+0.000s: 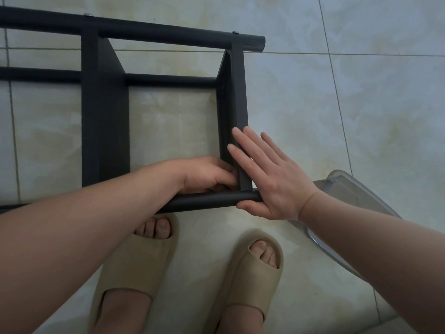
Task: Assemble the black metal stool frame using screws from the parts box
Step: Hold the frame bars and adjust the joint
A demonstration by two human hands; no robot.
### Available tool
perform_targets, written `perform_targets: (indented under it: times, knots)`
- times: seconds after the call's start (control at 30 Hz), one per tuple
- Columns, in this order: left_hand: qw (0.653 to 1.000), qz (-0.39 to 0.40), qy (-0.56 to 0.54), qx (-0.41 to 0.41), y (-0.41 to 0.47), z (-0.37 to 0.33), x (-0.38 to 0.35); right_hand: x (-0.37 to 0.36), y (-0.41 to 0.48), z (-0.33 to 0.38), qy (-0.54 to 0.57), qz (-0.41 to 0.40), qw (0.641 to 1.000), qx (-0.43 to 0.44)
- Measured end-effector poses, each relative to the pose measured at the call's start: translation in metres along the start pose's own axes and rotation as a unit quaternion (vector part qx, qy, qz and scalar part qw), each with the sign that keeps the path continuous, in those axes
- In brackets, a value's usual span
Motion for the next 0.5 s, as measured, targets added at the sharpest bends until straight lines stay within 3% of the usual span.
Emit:
perform_targets:
  times: [0.5]
  knots:
    - [0.995,0.040,-0.096,0.007,0.0016,-0.0002,-0.0010,-0.0005,0.0001,-0.0002,0.001,-0.002,1.000,0.001]
Point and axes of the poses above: each hand's wrist, its own y-axis towards the middle knuckle, its own x-axis out of the back of the hand, z = x × y, the point moved 2 cm from there along y, towards the middle knuckle, and after that the axes turned 1 degree about x, right-handed, at the moved point
